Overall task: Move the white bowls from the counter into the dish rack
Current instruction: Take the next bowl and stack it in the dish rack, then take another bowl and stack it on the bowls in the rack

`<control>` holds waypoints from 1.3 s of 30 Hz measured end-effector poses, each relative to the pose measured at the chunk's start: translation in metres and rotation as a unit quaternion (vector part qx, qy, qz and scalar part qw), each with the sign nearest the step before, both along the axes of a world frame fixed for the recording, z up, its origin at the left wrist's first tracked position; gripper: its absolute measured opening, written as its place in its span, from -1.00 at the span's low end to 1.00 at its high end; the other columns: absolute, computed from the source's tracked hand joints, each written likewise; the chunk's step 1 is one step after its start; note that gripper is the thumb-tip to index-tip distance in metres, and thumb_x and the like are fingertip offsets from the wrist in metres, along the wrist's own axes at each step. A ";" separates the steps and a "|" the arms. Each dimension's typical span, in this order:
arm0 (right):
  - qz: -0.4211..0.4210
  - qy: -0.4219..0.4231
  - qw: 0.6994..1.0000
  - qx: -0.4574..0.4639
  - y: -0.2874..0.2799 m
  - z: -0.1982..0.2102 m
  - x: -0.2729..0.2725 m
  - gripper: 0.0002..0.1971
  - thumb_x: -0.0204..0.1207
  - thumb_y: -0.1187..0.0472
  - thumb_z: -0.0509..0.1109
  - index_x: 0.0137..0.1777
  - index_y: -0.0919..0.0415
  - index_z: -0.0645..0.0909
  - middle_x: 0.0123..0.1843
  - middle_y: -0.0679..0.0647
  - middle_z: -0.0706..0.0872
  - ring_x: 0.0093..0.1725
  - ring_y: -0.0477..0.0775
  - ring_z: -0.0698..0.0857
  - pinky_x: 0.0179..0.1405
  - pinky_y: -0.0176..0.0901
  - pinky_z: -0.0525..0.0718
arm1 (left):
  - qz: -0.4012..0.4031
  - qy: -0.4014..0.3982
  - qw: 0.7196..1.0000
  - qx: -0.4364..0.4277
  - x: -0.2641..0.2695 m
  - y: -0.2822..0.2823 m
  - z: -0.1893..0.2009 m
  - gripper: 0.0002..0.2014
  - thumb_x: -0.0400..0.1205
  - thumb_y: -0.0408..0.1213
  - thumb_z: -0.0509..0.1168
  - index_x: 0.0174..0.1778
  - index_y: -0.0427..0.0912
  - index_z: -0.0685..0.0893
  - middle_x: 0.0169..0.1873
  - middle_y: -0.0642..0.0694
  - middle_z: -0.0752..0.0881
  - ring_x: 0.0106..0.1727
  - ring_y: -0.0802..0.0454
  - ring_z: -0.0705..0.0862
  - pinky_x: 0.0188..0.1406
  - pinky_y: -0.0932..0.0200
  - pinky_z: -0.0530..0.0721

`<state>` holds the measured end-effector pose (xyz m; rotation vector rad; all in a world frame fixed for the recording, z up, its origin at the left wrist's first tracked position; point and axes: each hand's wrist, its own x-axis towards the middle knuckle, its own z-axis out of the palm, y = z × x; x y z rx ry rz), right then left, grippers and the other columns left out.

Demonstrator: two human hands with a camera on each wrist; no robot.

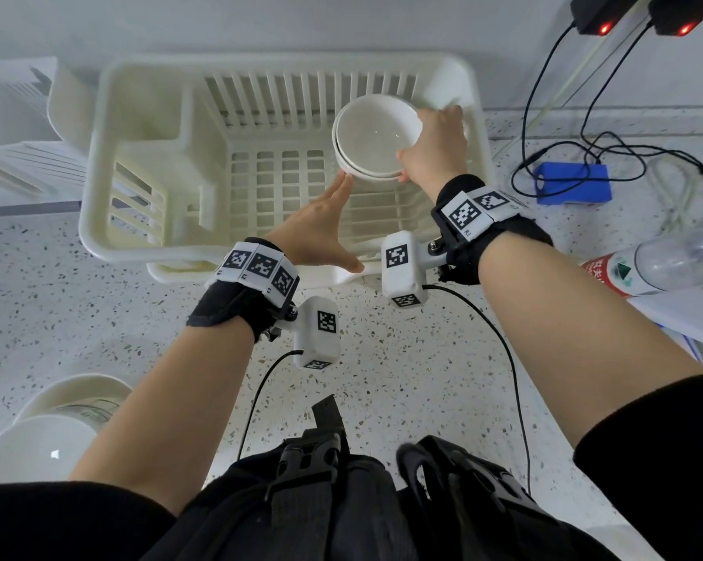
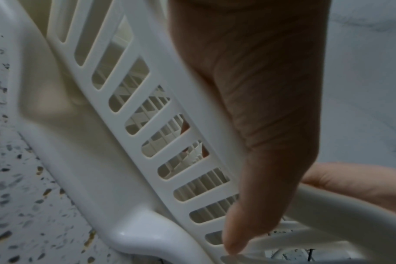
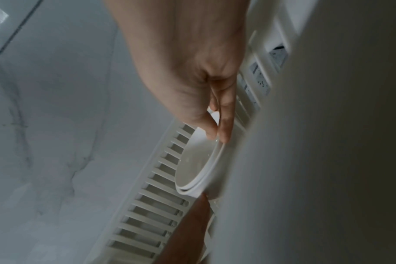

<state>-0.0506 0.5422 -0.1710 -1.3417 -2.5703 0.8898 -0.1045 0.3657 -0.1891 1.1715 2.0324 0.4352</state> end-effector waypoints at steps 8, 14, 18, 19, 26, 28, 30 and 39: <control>0.012 0.050 0.996 -0.067 -0.018 0.014 0.021 -0.37 0.43 0.47 0.32 0.54 0.29 0.36 0.48 0.34 0.45 0.17 0.38 0.71 0.13 0.18 0.76 | 0.019 0.037 0.999 0.026 0.011 -0.011 0.017 0.06 0.37 -0.12 0.53 0.63 -0.13 -0.05 0.67 -0.03 -0.01 0.65 -0.01 0.12 0.63 -0.01 0.17; -0.005 0.191 0.975 -0.111 -0.073 0.040 0.066 -0.64 0.48 0.44 0.30 0.27 0.32 0.60 0.07 0.18 0.74 -0.23 0.22 0.82 -0.05 0.20 0.81 | 0.096 0.080 0.988 0.092 0.042 -0.061 0.047 -0.35 0.51 -0.20 0.42 0.52 -0.14 0.35 0.53 -0.09 0.42 0.52 -0.01 0.40 0.49 0.17 0.28; 0.053 0.275 0.949 -0.147 -0.133 0.060 0.090 -0.86 0.57 0.35 0.33 0.01 0.37 0.70 -0.13 0.20 0.81 -0.42 0.10 0.80 -0.29 0.12 0.84 | 0.199 0.100 0.960 0.171 0.068 -0.114 0.063 -0.57 0.57 -0.26 0.34 0.38 -0.11 0.54 0.34 -0.06 0.63 0.34 0.02 0.58 0.37 0.19 0.45; 0.070 0.290 0.941 -0.158 -0.149 0.063 0.093 -0.84 0.59 0.33 0.33 -0.03 0.39 0.72 -0.16 0.22 0.82 -0.45 0.10 0.78 -0.35 0.08 0.82 | 0.227 0.107 0.949 0.190 0.074 -0.129 0.065 -0.60 0.57 -0.29 0.33 0.35 -0.12 0.57 0.30 -0.06 0.67 0.30 0.02 0.61 0.36 0.16 0.50; 0.217 0.268 0.913 -0.217 -0.261 0.064 0.099 -0.82 0.60 0.28 0.34 -0.04 0.39 0.73 -0.21 0.22 0.82 -0.45 0.11 0.79 -0.47 -0.11 0.76 | 0.365 0.132 0.896 0.218 0.106 -0.239 0.066 -0.64 0.58 -0.52 0.11 0.21 -0.22 0.66 0.10 -0.12 0.77 0.16 0.01 0.71 0.27 0.08 0.65; 0.264 0.247 0.912 -0.195 -0.292 0.057 0.097 -0.83 0.58 0.29 0.36 -0.05 0.38 0.75 -0.20 0.20 0.83 -0.38 0.10 0.81 -0.36 -0.06 0.82 | 0.403 0.150 0.882 0.192 0.109 -0.271 0.065 -0.65 0.59 -0.49 0.11 0.21 -0.16 0.67 0.10 -0.01 0.75 0.13 0.10 0.69 0.21 0.20 0.65; 0.303 0.221 0.912 -0.167 -0.321 0.049 0.093 -0.84 0.55 0.30 0.40 0.01 0.37 0.76 -0.11 0.21 0.84 -0.20 0.09 0.82 -0.11 0.02 0.83 | 0.437 0.172 0.864 0.180 0.109 -0.303 0.061 -0.64 0.58 -0.48 0.11 0.20 -0.14 0.67 0.13 0.01 0.75 0.17 0.07 0.67 0.21 0.20 0.63; 0.337 0.013 0.940 -0.046 -0.410 0.026 0.060 -0.81 0.48 0.18 0.42 -0.01 0.27 0.57 0.00 0.17 0.72 0.01 0.19 0.68 -0.08 -0.08 0.61 | 0.461 0.152 0.870 0.088 0.088 -0.410 0.046 -0.54 0.58 -0.52 0.09 0.42 -0.25 0.48 0.44 -0.25 0.51 0.45 -0.18 0.46 0.47 -0.08 0.43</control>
